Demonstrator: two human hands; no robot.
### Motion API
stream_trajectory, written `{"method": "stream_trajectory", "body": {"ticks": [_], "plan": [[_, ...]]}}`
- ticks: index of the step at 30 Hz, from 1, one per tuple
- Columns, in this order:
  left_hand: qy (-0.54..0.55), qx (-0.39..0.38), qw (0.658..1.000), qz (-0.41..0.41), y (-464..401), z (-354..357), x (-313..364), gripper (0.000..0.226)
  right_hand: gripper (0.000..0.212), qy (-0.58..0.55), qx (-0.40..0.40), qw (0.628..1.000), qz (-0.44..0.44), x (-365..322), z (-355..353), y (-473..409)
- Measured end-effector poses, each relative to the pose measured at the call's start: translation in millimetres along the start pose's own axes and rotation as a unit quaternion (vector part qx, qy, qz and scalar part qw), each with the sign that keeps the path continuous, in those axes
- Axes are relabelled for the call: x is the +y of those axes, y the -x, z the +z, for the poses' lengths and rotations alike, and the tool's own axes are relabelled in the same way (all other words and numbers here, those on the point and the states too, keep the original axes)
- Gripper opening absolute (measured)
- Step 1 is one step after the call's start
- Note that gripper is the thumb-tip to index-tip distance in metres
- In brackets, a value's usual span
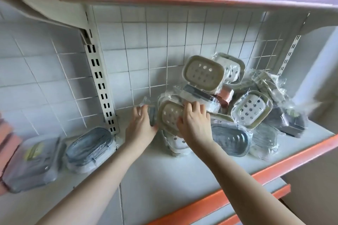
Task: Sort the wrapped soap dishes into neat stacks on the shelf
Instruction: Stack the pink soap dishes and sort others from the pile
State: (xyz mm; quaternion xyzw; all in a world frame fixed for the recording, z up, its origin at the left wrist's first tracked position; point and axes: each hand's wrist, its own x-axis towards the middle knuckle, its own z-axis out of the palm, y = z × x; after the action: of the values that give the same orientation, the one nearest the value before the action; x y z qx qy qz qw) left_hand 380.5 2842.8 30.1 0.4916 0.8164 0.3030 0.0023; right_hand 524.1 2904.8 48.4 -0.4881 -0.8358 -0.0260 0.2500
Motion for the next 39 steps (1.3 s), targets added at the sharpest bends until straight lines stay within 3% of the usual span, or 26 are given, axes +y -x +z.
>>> {"method": "stream_trajectory", "body": {"ticks": [4, 8, 11, 16, 21, 26, 35, 39], "plan": [[0.033, 0.026, 0.998, -0.036, 6, -2, -3, 0.058, 0.034, -0.061, 0.001, 0.998, -0.006, 0, -1, 3], [0.109, 0.061, 0.991, -0.046, 17, -3, -15, 0.052, 0.039, -0.172, -0.054, 0.984, -0.006, -3, -9, 7], [0.136, 0.082, 0.985, -0.071, 29, -9, -21, 0.044, 0.043, -0.191, -0.079, 0.978, -0.023, -4, -12, 11], [0.143, 0.094, 0.982, -0.084, 56, -23, -29, 0.032, 0.048, -0.16, 0.002, 0.984, -0.077, -8, -11, 25], [0.178, 0.092, 0.975, -0.093, 98, -43, -43, 0.019, 0.052, -0.184, 0.088, 0.961, -0.188, -10, -12, 54], [0.181, 0.115, 0.969, -0.123, 137, -62, -65, 0.014, 0.054, -0.183, 0.076, 0.95, -0.242, -19, -7, 82], [0.128, 0.114, 0.965, -0.196, 175, -78, -96, 0.013, 0.058, -0.054, -0.001, 0.954, -0.294, -41, 15, 115], [0.096, 0.083, 0.973, -0.191, 179, -76, -103, 0.027, 0.067, -0.066, -0.029, 0.951, -0.301, -46, 19, 120]]}}
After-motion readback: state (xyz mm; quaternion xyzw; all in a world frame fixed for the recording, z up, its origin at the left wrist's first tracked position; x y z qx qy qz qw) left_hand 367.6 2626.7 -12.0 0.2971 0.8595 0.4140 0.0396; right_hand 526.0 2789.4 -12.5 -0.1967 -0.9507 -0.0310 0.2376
